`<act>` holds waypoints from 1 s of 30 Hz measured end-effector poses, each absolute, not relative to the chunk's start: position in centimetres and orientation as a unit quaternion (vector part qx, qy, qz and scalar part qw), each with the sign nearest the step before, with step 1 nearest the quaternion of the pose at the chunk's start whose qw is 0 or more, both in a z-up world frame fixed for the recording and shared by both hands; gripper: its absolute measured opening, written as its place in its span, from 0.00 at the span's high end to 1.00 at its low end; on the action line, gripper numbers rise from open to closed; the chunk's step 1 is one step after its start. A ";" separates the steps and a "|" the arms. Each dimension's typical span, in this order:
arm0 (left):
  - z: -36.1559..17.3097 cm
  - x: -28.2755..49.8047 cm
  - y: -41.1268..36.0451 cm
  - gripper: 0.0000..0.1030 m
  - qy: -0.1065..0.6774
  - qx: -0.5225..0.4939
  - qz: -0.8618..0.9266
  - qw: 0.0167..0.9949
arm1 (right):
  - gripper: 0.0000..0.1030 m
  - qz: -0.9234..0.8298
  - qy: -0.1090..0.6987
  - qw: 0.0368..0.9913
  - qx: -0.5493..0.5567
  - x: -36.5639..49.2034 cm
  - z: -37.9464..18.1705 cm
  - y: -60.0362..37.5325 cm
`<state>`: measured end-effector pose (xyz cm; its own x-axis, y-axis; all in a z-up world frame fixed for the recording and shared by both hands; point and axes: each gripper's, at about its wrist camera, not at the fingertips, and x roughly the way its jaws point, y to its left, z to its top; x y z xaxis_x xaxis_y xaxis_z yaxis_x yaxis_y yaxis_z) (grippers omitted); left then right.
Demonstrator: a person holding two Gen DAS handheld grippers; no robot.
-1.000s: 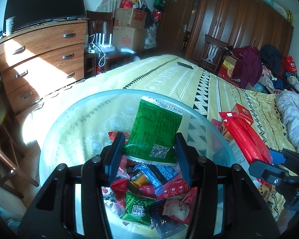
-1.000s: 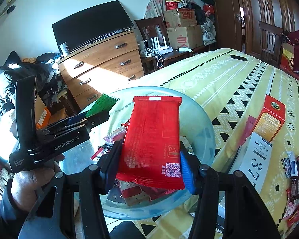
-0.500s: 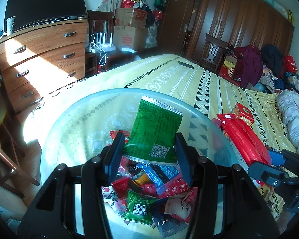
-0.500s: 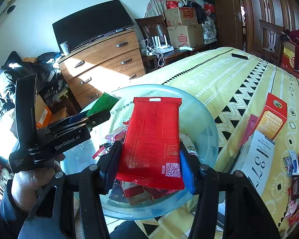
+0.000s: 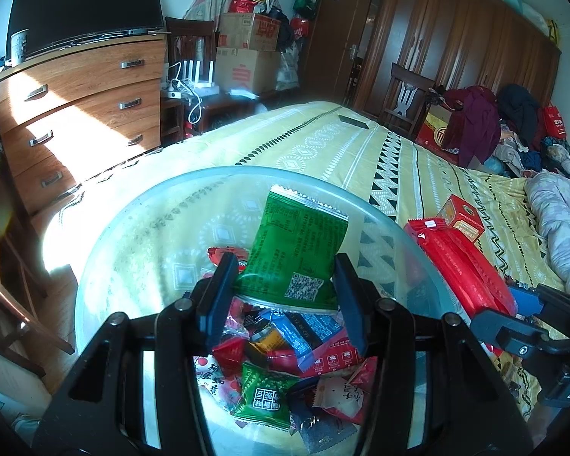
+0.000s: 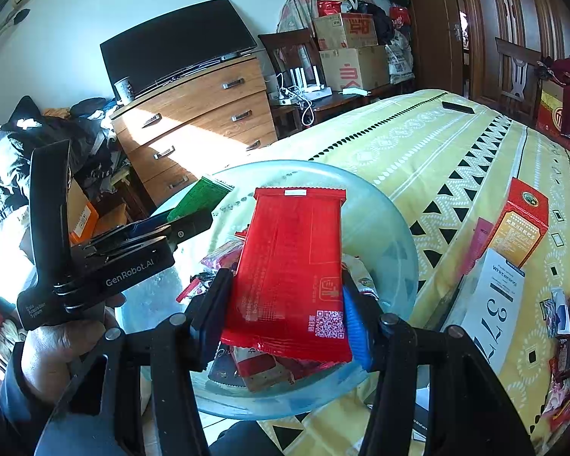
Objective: Organize snacks
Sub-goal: 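Open both grippers to drop the green and red packets into the bowl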
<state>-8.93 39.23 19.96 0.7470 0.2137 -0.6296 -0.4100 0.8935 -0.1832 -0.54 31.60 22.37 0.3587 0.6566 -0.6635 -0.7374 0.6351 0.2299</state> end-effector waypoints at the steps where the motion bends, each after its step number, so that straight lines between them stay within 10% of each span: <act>1: 19.9 -8.9 39.2 0.49 0.313 -0.157 0.169 0.921 | 0.44 0.423 0.376 0.823 -0.054 -0.6 22.4 31.6; 30: 19.5 -9.1 39.2 0.49 0.316 -0.161 0.166 0.920 | 0.44 0.426 0.381 0.818 -0.058 -0.9 21.7 32.2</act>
